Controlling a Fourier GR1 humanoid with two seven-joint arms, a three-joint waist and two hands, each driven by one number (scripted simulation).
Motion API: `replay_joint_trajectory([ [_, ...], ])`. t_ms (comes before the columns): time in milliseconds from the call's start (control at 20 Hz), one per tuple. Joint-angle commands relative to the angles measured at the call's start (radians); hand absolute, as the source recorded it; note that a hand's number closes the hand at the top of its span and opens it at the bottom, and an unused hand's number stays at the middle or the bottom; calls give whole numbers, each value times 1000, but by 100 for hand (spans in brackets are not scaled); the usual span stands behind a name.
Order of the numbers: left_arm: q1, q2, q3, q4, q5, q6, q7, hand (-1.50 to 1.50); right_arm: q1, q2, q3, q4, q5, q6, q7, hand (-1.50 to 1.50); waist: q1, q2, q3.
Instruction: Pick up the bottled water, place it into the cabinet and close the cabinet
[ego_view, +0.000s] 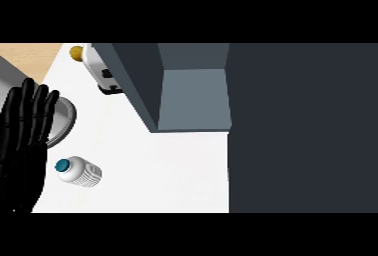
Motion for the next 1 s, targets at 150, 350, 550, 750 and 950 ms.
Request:
replay_joint_trajectory([
  [150, 161, 44, 149, -122, 112, -37, 9, -150, 143, 5, 31, -140, 30, 12, -3, -150, 16, 12, -9],
  [350, 219, 0, 225, -90, 346, -45, 131, -150, 184, -5, 145, -159, -48, 112, 47, -150, 30, 9, -9],
  [550, 326, 20, 280, -242, 436, -58, 211, -150, 197, -2, 219, -292, -19, 89, 190, -150, 25, 12, -9],
  [750, 373, -2, 327, -256, 480, -97, 197, -150, 234, -14, 224, -370, -39, 107, 232, -150, 17, 14, -9],
  [950, 405, -15, 359, -281, 495, -116, 242, -150, 191, -5, 237, -404, -34, 89, 305, -150, 18, 15, -9],
])
